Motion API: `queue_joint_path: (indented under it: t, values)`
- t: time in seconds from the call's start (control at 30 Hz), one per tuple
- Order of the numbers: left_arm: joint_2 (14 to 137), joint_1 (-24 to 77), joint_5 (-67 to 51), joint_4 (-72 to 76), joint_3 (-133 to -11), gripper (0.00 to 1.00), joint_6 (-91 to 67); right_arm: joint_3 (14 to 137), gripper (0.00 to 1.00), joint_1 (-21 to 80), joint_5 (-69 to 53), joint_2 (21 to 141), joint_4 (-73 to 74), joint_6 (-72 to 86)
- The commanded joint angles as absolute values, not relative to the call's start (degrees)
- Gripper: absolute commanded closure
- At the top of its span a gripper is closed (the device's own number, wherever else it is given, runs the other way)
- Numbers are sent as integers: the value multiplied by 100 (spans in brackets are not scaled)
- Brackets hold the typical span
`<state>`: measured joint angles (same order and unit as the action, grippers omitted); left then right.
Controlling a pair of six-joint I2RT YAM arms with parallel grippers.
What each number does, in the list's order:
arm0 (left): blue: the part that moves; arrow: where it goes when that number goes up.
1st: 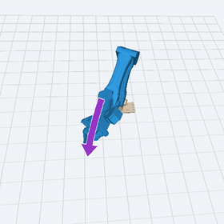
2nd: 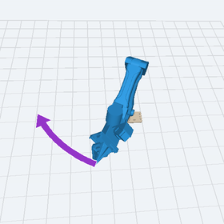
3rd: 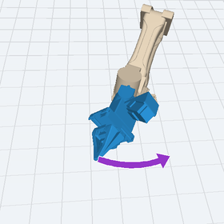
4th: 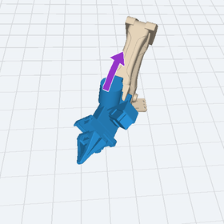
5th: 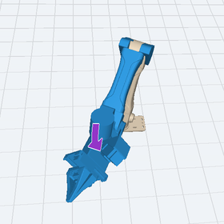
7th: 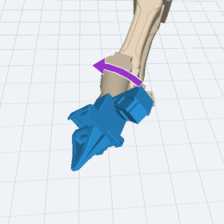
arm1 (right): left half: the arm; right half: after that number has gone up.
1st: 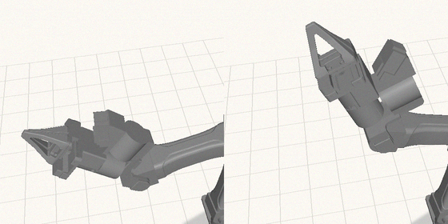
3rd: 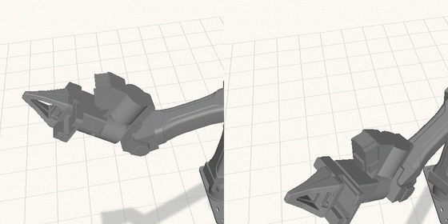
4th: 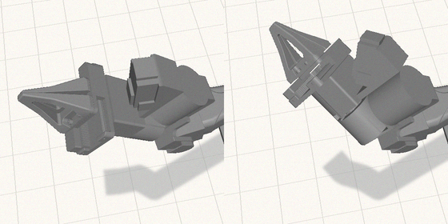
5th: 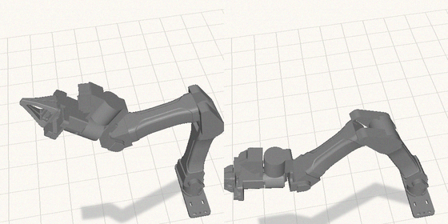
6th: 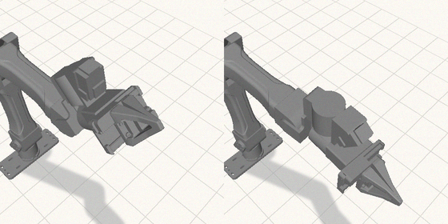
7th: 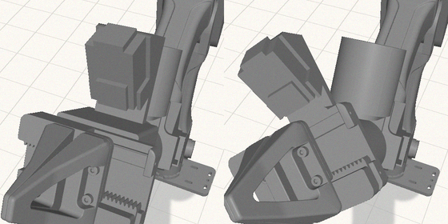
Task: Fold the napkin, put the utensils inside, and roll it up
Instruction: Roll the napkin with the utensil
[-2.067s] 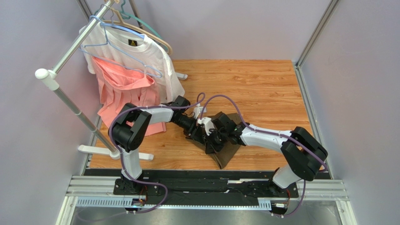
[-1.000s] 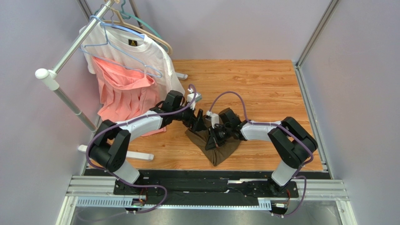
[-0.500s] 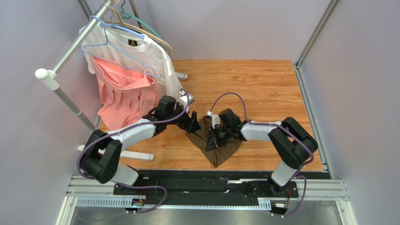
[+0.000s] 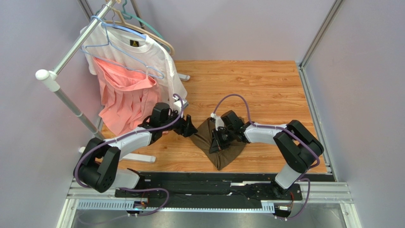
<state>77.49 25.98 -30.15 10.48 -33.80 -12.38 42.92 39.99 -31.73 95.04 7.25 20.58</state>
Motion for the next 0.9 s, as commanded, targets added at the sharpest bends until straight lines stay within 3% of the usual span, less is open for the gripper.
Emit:
queue_joint_path:
  t: [0.0,0.2,0.33,0.4,0.47,0.67,0.87]
  values:
    - [7682,2540,-3487,1424,-3270,28,-1240,4061,100,4008,-2303,9712,1740,1890]
    - [7463,2479,-3622,1555,-2875,30,-1353,4052,100,3955,-2355,9712,1749,1925]
    - [7023,2479,-3025,1355,-2795,32,-1441,4043,100,3929,-2347,9764,1775,1934]
    - [6883,2479,-2988,1510,-2673,41,-1485,4034,100,3920,-2338,9800,1767,1942]
    - [6882,2479,-3468,1827,-2567,42,-1625,4043,100,3911,-2329,9826,1767,1969]
    - [7681,2715,-4033,2566,-2601,46,-2179,4087,100,3885,-2276,9835,1775,2013]
    - [8147,3006,-3859,3058,-2680,46,-2531,4052,100,3894,-2250,9791,1775,2039]
